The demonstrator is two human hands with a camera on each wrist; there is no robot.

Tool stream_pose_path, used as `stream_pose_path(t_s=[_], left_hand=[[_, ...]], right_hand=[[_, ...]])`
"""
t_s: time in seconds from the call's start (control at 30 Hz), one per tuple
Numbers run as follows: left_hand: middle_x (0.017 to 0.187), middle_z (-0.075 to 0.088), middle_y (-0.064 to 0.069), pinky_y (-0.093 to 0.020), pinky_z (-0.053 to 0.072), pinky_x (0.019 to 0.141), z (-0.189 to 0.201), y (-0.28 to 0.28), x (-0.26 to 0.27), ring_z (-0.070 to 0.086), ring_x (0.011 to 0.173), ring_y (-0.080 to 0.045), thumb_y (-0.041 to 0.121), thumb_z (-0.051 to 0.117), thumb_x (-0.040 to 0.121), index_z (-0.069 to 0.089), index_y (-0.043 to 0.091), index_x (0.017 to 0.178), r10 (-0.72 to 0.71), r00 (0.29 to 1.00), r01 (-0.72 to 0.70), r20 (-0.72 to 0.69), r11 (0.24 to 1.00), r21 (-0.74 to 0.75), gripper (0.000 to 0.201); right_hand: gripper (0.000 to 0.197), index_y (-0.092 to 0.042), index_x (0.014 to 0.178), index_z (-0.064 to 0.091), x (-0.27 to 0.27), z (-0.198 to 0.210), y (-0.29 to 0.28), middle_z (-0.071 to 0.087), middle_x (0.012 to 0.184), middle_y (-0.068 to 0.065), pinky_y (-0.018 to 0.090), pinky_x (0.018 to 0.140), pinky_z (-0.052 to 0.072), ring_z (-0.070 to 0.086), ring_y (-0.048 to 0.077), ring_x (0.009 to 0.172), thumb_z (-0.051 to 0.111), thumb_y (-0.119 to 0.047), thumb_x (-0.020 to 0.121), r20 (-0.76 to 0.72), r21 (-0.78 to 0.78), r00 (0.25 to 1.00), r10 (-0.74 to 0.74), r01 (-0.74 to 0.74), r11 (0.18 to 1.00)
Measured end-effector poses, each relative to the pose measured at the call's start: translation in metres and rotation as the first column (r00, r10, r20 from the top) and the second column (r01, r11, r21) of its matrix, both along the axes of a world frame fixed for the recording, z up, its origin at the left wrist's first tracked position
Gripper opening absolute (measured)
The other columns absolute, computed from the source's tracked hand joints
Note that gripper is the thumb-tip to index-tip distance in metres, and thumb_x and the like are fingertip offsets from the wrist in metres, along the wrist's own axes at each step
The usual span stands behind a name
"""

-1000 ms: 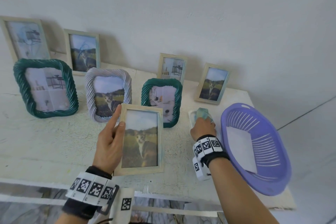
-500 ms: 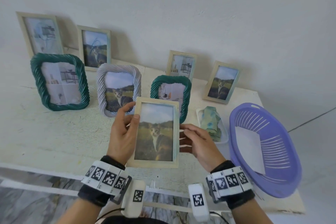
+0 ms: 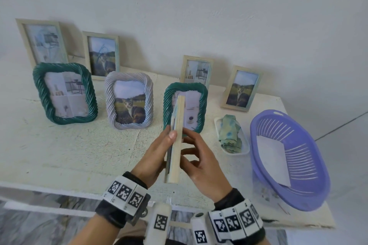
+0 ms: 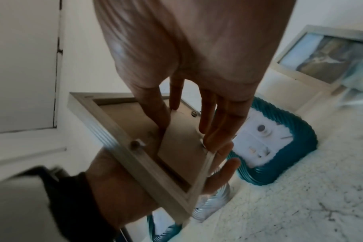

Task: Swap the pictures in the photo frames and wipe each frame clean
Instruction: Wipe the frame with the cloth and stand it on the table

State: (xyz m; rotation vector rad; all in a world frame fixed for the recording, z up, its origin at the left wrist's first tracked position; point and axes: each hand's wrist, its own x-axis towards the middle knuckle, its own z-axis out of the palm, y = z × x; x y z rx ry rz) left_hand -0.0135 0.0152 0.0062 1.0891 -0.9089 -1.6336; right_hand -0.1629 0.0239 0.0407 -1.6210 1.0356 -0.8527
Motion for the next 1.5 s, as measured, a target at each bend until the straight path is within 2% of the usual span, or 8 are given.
stream_pose_path(t_s=[0.3,0.47,0.6,0.7,0.9,1.17,1.3,1.5], left_hand=[[0.103,0.069,0.007,-0.036,0.053,0.074,0.012,0.001,0.009,0.063,0.100,-0.015,0.063,0.060,0.064,0.057,0.024,0.126,-0.021,0.999,0.021,0.033,1.000,-0.001,0.073],[0.132,0.057,-0.006,-0.042,0.049,0.094,0.013,-0.006,0.020,0.060,0.106,-0.002,0.066,0.065,0.056,0.033,0.030,0.149,0.041,0.989,-0.045,0.142,0.999,0.025,0.104],[0.145,0.046,0.013,-0.045,0.045,0.105,0.023,-0.007,0.027,0.052,0.125,-0.008,0.080,0.071,0.048,0.020,0.040,0.152,0.077,0.962,-0.061,0.261,0.996,-0.071,0.123],[0.134,0.056,0.015,-0.042,0.050,0.097,0.033,-0.007,0.040,0.058,0.118,-0.008,0.074,0.061,0.064,0.037,0.044,0.143,0.180,0.958,-0.156,0.226,0.981,-0.119,0.087],[0.114,0.072,-0.007,-0.058,0.054,0.079,0.070,-0.023,0.073,0.068,0.102,-0.035,0.076,0.025,0.076,0.060,0.037,0.124,0.088,0.996,-0.083,-0.033,0.989,0.120,0.071],[0.093,0.061,-0.041,-0.043,0.059,0.057,0.146,-0.091,0.130,0.065,0.080,-0.049,0.076,0.044,0.071,0.075,0.009,0.089,-0.031,0.979,0.041,0.199,0.998,-0.047,0.076],[0.076,0.071,-0.011,-0.048,0.057,0.066,0.193,-0.155,0.151,0.070,0.073,-0.028,0.067,0.035,0.088,0.074,0.024,0.082,0.050,0.928,0.019,0.368,0.983,-0.180,0.059],[0.093,0.069,-0.009,-0.050,0.056,0.075,0.209,-0.246,0.174,0.068,0.087,-0.027,0.062,0.030,0.096,0.064,0.020,0.106,-0.066,0.910,0.130,0.410,0.983,-0.130,0.054]], right_hand=[[0.045,-0.032,0.126,0.054,-0.007,-0.005,-0.006,0.051,0.100,-0.014,0.017,0.068,0.046,0.053,0.003,0.080,0.061,-0.029,0.081,-0.358,-0.377,0.920,-0.158,0.013,0.926],[0.015,-0.028,0.101,0.066,-0.006,0.000,-0.012,0.054,0.070,-0.015,0.030,0.055,0.047,0.051,0.007,0.060,0.058,-0.028,0.089,-0.526,-0.514,0.779,-0.341,0.028,0.857],[0.022,-0.025,0.104,0.071,0.004,0.018,-0.009,0.070,0.068,-0.003,0.029,0.051,0.048,0.065,0.014,0.052,0.050,-0.029,0.100,-0.135,-0.028,0.968,-0.210,0.208,0.978],[0.046,-0.019,0.099,0.077,0.007,0.030,-0.012,0.074,0.085,0.009,0.037,0.063,0.051,0.068,0.022,0.068,0.042,-0.049,0.095,0.248,0.479,0.927,-0.282,0.135,0.867],[0.055,-0.011,0.091,0.078,0.018,0.040,-0.039,0.069,0.077,0.023,0.036,0.062,0.056,0.065,0.028,0.057,0.047,-0.056,0.080,0.273,0.511,0.928,-0.252,0.082,0.856],[0.045,-0.015,0.096,0.073,0.047,0.093,-0.106,0.074,0.094,0.009,0.041,0.078,0.056,0.071,0.026,0.087,0.038,-0.043,0.099,0.090,0.024,0.994,-0.066,0.064,0.998],[0.018,-0.013,0.110,0.066,0.068,0.145,-0.169,0.072,0.094,0.003,0.040,0.071,0.059,0.069,0.019,0.085,0.053,-0.018,0.098,0.044,-0.292,0.986,-0.163,0.169,0.941],[0.038,-0.026,0.131,0.049,0.100,0.174,-0.262,0.067,0.094,0.009,0.034,0.061,0.060,0.069,0.020,0.074,0.052,-0.015,0.095,-0.177,-0.449,0.947,-0.268,0.165,0.878]])
